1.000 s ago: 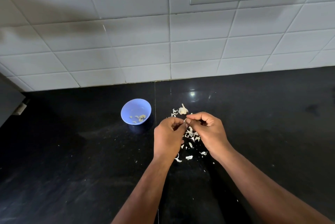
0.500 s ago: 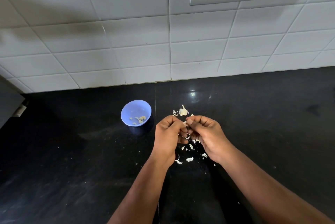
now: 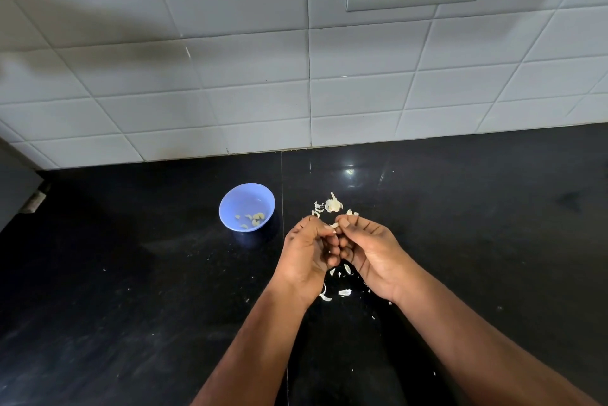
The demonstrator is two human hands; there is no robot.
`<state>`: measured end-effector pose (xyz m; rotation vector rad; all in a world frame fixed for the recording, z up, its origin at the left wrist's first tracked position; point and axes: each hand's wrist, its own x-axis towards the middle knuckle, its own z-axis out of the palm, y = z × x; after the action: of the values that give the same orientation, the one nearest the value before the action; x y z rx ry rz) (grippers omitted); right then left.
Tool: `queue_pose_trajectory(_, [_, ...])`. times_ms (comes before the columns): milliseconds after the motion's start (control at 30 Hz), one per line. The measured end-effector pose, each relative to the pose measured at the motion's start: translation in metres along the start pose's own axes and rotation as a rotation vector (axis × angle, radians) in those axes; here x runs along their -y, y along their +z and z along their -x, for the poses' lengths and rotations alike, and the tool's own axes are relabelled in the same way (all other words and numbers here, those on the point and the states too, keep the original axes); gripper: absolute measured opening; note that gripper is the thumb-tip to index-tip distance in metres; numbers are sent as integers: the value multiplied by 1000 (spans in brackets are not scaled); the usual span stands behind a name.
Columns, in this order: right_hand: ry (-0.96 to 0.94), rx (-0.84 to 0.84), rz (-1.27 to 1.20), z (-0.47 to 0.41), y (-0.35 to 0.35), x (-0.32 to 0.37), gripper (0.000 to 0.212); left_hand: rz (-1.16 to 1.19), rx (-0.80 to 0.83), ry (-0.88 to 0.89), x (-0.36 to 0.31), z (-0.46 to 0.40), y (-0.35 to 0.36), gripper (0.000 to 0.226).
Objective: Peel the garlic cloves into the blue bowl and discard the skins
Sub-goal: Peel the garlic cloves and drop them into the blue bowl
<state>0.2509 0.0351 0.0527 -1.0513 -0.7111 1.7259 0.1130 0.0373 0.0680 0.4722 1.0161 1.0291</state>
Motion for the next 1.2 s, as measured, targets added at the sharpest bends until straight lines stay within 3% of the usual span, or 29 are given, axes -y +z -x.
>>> queue_pose_trajectory(200, [16, -69, 6, -1, -3, 0, 16, 108, -126, -100, 9, -7, 2, 16])
queue_pose_trajectory(300, [12, -100, -3, -2, -7, 4, 14, 94, -151, -68, 10, -4, 2, 16])
queue_pose_trajectory(367, [14, -105, -17, -2, -10, 6, 13, -46, -197, -34, 11, -4, 0, 14])
queue_pose_trajectory(467, [14, -101, -33, -1, -12, 8, 13, -439, -268, 6, 13, -4, -4, 23])
queue_pose_trajectory(633, [-65, -162, 73, -2, -11, 5, 13, -921, -239, 110, 21, -8, -19, 37])
queue_pose_trajectory(733, [-147, -202, 218, -2, -12, 5, 10, -1046, -211, 145, 20, -7, -20, 11])
queue_pose_trajectory(767, [-170, -209, 252, -1, -12, 5, 10, -1067, -200, 161, 20, -7, -19, 21])
queue_pose_trajectory(867, [-225, -208, 304, 0, -13, 7, 12, -1169, -274, 193, 18, -6, -18, 5])
queue_pose_trajectory(1067, [-275, -213, 436, 0, -16, 6, 13, -1196, -372, 332, 12, -1, -10, 32])
queue_pose_trajectory(1200, [-269, -214, 423, 3, -16, 6, 11, -1085, -279, 419, 10, 0, -8, 19])
